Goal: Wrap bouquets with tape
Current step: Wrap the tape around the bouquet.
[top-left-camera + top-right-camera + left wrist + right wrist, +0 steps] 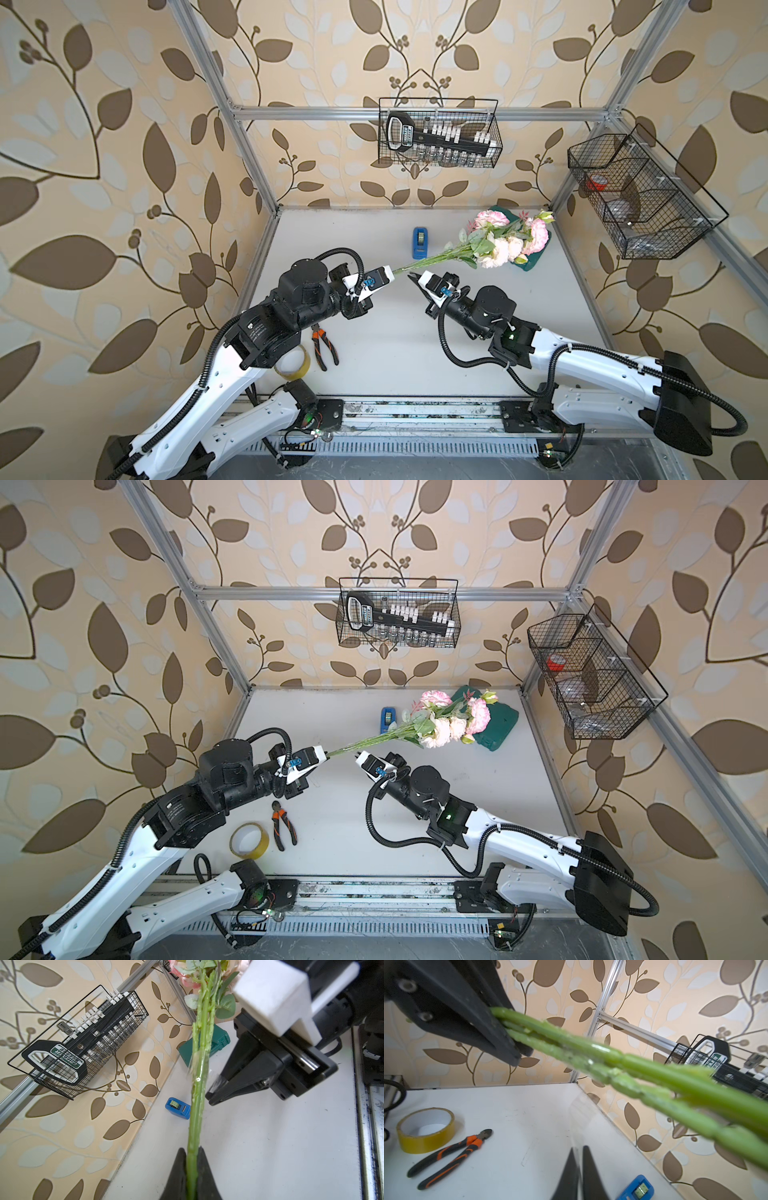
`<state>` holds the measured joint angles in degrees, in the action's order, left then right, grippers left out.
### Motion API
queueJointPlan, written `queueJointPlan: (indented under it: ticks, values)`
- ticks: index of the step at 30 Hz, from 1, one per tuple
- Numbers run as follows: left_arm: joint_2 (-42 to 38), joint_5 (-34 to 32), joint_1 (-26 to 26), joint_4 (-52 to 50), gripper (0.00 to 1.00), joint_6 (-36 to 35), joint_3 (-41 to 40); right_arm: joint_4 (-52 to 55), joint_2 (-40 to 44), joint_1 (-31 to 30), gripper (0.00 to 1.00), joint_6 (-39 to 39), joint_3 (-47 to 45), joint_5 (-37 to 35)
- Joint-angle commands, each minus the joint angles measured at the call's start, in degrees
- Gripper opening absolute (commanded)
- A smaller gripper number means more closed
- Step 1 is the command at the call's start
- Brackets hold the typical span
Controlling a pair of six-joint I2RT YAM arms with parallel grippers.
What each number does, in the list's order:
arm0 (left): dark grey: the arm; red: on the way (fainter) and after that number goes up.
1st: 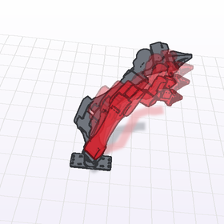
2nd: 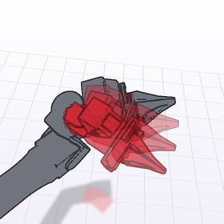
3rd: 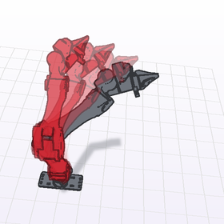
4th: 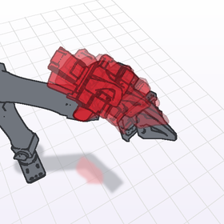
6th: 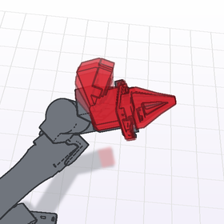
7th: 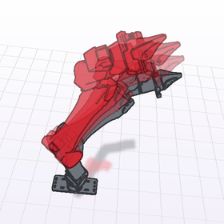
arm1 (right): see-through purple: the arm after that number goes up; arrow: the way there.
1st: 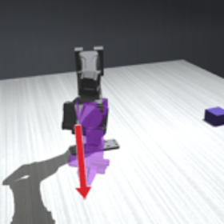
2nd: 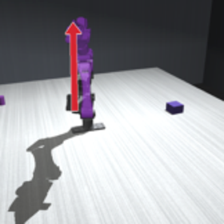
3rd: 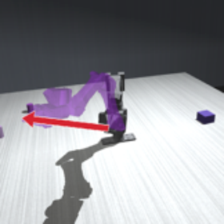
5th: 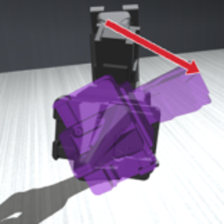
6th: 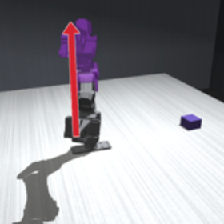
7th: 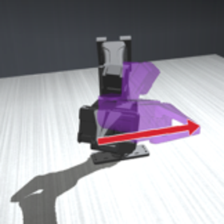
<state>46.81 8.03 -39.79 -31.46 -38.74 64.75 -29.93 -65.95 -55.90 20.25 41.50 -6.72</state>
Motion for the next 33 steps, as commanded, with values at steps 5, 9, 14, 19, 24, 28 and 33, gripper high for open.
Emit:
queueJointPlan:
  ticks: [5, 9, 14, 19, 24, 28, 33]
  values:
    - [3.0, -7.3, -0.3, 3.5, 0.0, 0.2, 2.0, 6.2, 4.8, -1.6, 0.0, -3.4, 1.7, 7.5]
    - [4.3, -8.8, -0.3, 2.6, 0.0, -2.2, 0.8, 7.0, 5.6, -1.6, 0.0, -5.0, 3.7, 8.2]
    - [4.7, -8.1, -0.3, 2.3, 0.0, -5.8, -1.7, 10.0, 1.5, -1.1, 0.0, -6.0, 9.0, 3.6]
    - [4.3, -8.3, -0.3, 3.6, 0.0, -8.7, -4.1, 14.6, -4.4, 1.6, 0.0, -9.4, 14.7, 0.5]
    - [2.7, -9.2, -0.3, 8.2, 0.0, -9.3, -6.1, 17.4, -8.2, 4.5, 0.15, -11.8, 17.2, 0.2]
    - [2.9, -9.9, -0.3, 7.8, 0.0, -10.0, -5.7, 19.1, -10.4, 8.3, 0.53, -9.9, 20.1, -1.7]
    - [2.7, -11.1, -0.3, 8.6, 0.0, -10.1, -7.0, 24.1, -10.6, 11.5, 0.71, -6.7, 26.6, -1.7]
